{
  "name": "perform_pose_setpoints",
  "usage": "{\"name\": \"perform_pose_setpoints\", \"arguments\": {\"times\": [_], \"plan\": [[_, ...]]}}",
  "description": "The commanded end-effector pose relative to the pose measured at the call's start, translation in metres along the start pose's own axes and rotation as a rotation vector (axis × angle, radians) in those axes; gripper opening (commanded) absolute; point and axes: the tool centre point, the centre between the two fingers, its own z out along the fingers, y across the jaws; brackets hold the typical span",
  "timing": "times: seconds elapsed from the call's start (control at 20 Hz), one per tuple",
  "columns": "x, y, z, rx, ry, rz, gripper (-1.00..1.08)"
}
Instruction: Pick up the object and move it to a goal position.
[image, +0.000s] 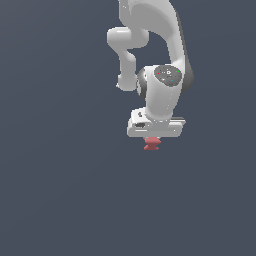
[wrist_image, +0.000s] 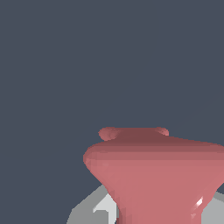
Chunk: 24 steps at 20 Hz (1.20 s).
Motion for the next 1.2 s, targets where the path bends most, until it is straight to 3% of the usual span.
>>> {"name": "perform_pose_setpoints", "arguments": {"times": [0.0,1.15], "plan": [[-0.011,-0.012,-0.025,-0.001,0.001,0.000,-1.00],[-0.104,-0.123,-0.255,-0.001,0.001,-0.001,-1.00]]}}
